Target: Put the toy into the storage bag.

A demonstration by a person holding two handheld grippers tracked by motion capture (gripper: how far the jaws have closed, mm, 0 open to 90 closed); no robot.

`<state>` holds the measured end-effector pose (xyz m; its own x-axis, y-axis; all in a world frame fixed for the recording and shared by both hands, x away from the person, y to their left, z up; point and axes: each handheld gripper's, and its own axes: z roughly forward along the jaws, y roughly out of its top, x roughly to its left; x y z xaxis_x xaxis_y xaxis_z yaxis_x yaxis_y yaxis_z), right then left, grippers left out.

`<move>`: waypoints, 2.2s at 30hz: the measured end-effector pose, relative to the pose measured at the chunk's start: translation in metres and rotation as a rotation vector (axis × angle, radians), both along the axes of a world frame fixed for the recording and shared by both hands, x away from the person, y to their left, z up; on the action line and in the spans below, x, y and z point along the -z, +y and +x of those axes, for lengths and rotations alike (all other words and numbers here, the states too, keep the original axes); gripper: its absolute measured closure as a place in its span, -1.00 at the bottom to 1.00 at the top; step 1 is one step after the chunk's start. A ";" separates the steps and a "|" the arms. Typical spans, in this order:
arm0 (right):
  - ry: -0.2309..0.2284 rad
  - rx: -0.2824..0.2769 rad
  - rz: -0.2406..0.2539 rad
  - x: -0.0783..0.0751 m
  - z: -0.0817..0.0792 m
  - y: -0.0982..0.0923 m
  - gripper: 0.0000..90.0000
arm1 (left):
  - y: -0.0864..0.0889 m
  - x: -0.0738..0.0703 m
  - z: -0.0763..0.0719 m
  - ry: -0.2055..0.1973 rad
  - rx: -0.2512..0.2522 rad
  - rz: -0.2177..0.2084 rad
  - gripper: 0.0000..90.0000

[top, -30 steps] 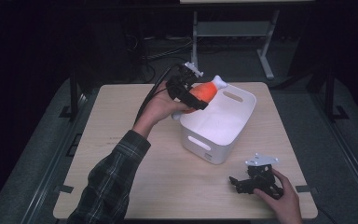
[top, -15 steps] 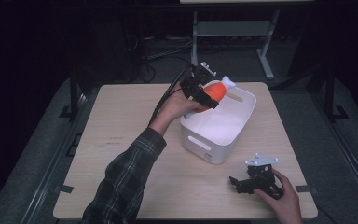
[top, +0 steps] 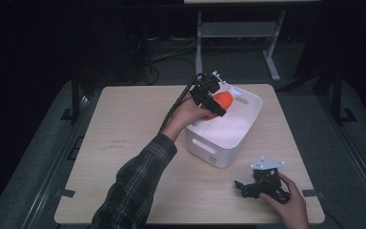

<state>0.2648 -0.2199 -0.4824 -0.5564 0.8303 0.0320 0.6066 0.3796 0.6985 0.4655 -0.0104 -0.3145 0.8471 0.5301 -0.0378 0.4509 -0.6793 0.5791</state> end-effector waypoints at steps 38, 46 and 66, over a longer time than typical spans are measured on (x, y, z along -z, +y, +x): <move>-0.001 -0.002 0.000 0.000 0.000 0.000 -1.00 | 0.002 0.014 0.006 0.020 -0.039 0.009 -0.66; 0.000 0.000 0.000 0.000 0.000 0.000 -1.00 | 0.020 -0.003 -0.004 0.005 -0.006 -0.013 -0.66; -0.003 -0.003 0.001 0.000 0.000 0.000 -1.00 | 0.094 -0.018 -0.036 -0.033 0.026 -0.061 -0.66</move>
<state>0.2650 -0.2200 -0.4827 -0.5587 0.8288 0.0316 0.6038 0.3804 0.7005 0.4296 0.0839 -0.2964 0.8618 0.5056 -0.0411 0.4136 -0.6535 0.6339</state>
